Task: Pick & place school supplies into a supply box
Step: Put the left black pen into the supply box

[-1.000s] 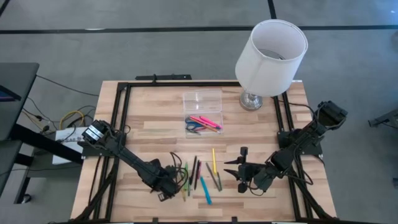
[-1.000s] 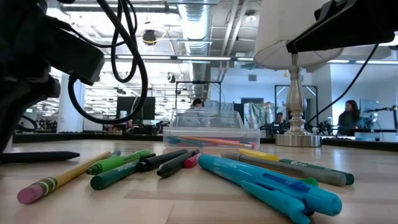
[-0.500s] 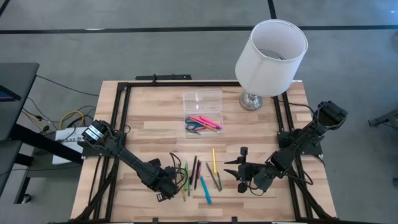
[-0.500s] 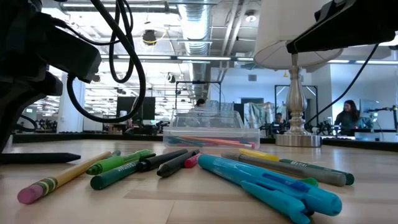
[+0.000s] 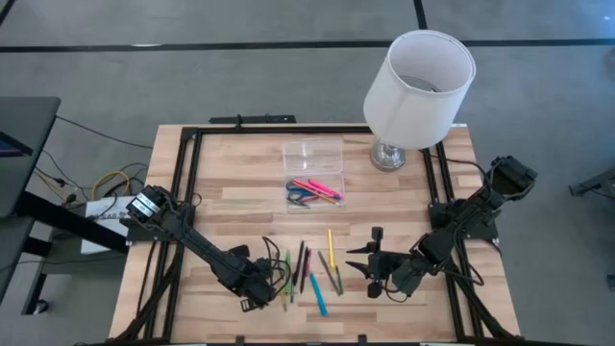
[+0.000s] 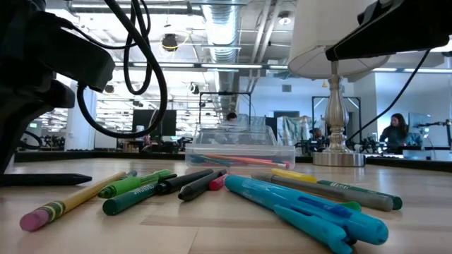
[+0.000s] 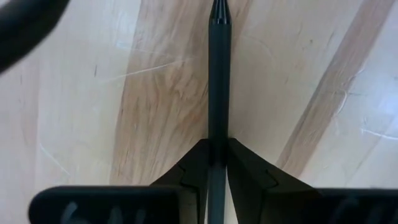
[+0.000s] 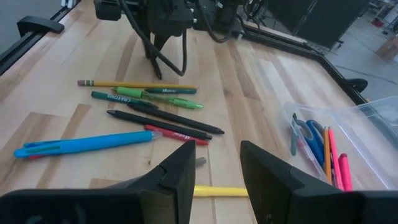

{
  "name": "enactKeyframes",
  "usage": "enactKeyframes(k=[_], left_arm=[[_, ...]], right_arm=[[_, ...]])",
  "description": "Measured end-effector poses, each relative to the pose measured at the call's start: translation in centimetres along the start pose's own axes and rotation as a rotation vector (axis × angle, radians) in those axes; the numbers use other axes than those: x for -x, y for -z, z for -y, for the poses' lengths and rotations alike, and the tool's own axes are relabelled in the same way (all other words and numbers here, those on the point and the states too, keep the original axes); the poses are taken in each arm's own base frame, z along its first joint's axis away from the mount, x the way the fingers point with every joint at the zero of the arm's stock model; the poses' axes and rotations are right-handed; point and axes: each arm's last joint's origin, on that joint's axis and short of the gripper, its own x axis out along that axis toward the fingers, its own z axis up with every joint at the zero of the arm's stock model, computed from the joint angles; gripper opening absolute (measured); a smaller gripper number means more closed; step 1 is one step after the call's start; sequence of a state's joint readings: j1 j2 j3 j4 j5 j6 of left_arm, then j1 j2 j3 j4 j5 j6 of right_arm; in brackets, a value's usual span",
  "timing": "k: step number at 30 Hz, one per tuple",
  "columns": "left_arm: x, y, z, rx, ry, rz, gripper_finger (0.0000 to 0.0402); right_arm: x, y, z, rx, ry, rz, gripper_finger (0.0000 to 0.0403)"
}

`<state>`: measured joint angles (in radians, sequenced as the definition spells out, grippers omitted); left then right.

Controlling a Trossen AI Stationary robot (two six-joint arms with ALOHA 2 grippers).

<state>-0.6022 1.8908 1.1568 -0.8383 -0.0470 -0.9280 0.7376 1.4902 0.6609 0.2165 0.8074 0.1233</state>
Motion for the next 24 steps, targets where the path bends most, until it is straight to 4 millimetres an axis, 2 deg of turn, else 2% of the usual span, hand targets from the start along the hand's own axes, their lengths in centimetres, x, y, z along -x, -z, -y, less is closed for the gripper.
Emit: enactKeyframes(k=[10, 24], left_arm=[[0.0, -0.1, 0.1, -0.019, 0.027, -0.014, 0.0044], [0.0, -0.2, 0.2, -0.036, 0.034, 0.007, 0.0044]], right_arm=[[0.0, 0.0, -0.1, -0.024, -0.041, -0.008, 0.0122], [-1.2, 0.0, 1.2, -0.019, -0.001, -0.033, 0.0122]])
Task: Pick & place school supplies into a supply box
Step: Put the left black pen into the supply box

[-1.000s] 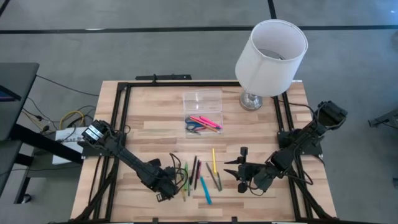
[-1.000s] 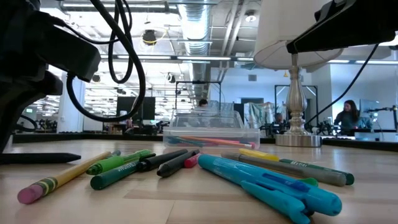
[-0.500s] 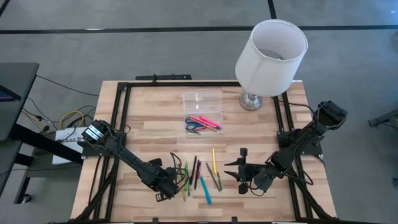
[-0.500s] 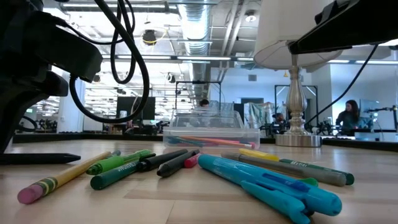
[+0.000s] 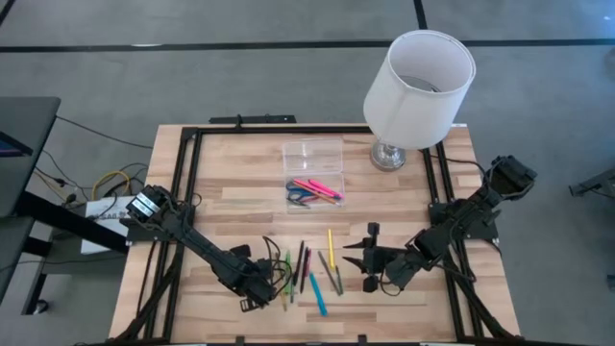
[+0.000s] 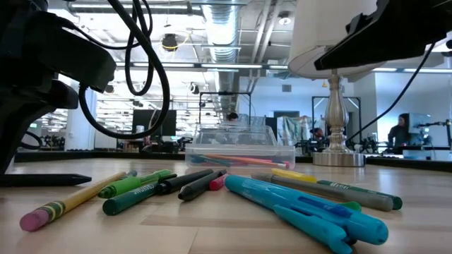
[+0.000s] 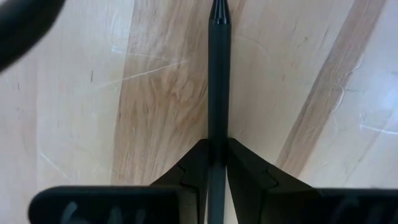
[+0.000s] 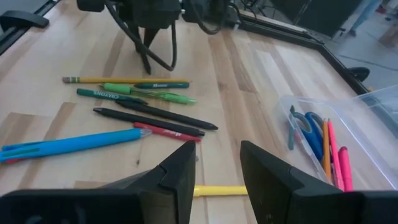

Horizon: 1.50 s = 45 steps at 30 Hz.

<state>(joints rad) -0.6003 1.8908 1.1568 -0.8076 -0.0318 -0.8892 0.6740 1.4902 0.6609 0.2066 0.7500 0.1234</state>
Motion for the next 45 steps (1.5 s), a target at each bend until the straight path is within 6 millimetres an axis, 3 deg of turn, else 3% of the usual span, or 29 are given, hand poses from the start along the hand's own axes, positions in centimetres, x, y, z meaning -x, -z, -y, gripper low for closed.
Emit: enactKeyframes(k=[45], left_arm=[[-1.0, 0.7, -0.2, -0.015, -0.05, 0.06, 0.0044]], right_arm=[[-0.2, 0.1, 0.1, -0.008, -0.037, -0.014, 0.0122]])
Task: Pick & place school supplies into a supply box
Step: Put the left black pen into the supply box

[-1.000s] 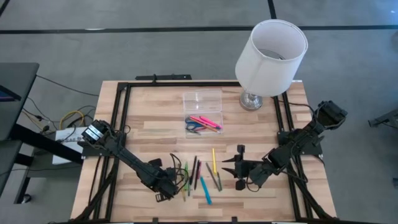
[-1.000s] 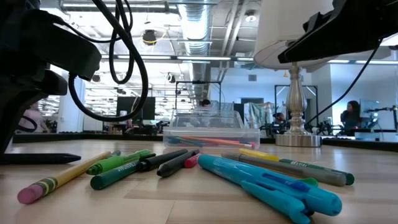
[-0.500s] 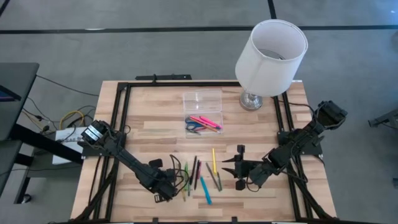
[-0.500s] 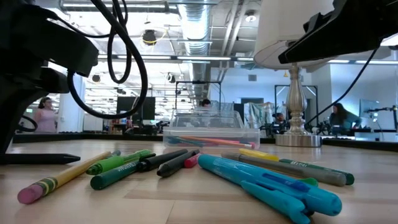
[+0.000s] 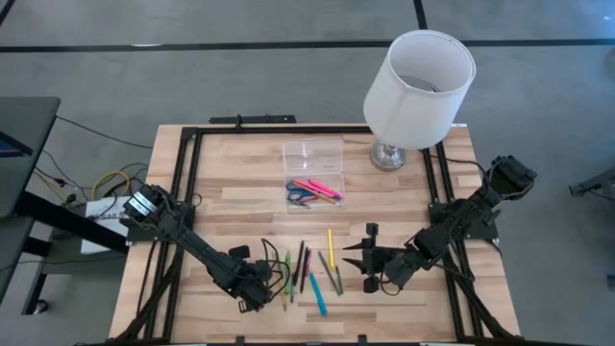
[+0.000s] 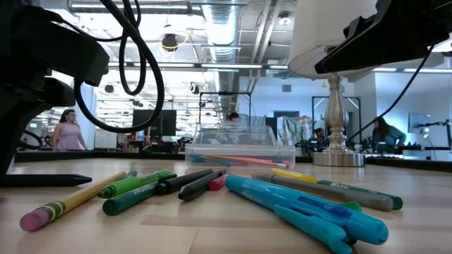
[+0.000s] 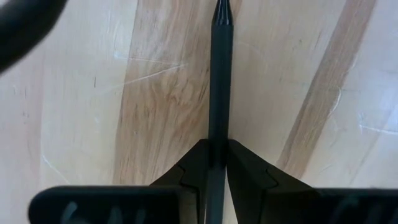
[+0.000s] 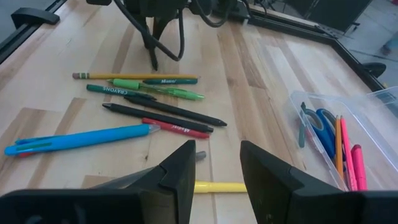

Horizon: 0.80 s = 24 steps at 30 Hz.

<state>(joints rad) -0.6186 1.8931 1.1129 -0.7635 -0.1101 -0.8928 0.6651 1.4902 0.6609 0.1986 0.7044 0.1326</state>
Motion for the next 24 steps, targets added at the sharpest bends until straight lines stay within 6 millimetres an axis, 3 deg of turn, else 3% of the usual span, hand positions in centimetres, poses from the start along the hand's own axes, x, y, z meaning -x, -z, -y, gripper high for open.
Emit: enactKeyframes(k=[13, 24], left_arm=[[-0.02, 0.0, -0.01, -0.07, -0.001, 0.003, 0.0043], [0.01, 0.08, -0.13, -0.051, -0.016, -0.005, 0.0016]], right_arm=[[0.0, 0.02, 0.0, 0.001, -0.002, -0.002, 0.0122], [-0.01, 0.04, -0.01, 0.003, -0.002, -0.003, 0.0122]])
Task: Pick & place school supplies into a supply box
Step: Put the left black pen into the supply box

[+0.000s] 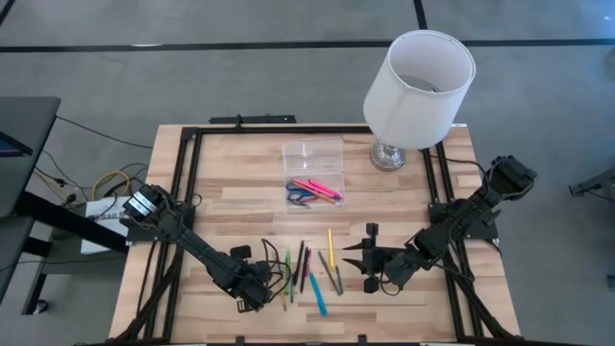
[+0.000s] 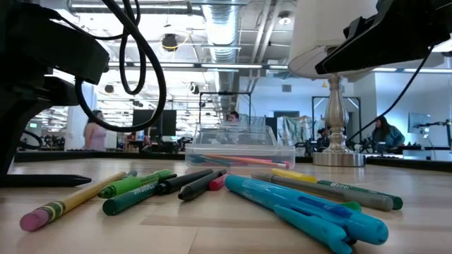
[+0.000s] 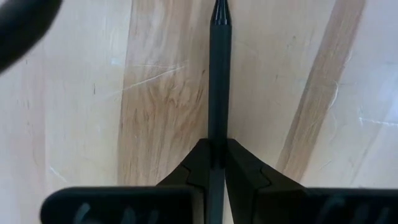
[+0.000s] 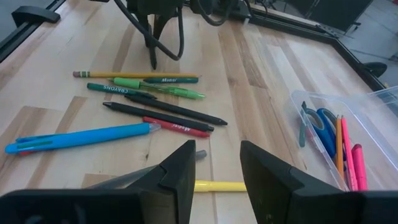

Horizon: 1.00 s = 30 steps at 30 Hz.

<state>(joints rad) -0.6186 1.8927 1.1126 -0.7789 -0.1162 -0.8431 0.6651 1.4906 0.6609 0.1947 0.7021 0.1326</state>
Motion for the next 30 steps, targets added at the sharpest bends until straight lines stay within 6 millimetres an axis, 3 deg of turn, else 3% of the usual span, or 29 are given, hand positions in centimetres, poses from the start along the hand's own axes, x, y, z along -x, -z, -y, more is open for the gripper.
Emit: enactKeyframes(k=[11, 20, 26, 30], left_arm=[[1.0, -0.3, -0.2, 0.006, -0.113, -0.001, 0.0017], [4.1, -1.0, -1.9, 0.025, -0.364, -0.058, 0.0017], [5.9, -4.0, -3.4, -0.011, -0.416, 0.023, 0.0017], [6.2, -6.8, -5.7, -0.026, -0.436, 0.064, 0.0017]], right_arm=[[0.0, 0.1, 0.0, 0.005, 0.001, -0.006, 0.0122], [0.0, 0.1, 0.0, 0.006, 0.001, -0.006, 0.0122], [0.0, 0.1, 0.0, 0.006, 0.002, -0.007, 0.0122], [0.0, 0.1, 0.0, 0.006, 0.002, -0.007, 0.0122]])
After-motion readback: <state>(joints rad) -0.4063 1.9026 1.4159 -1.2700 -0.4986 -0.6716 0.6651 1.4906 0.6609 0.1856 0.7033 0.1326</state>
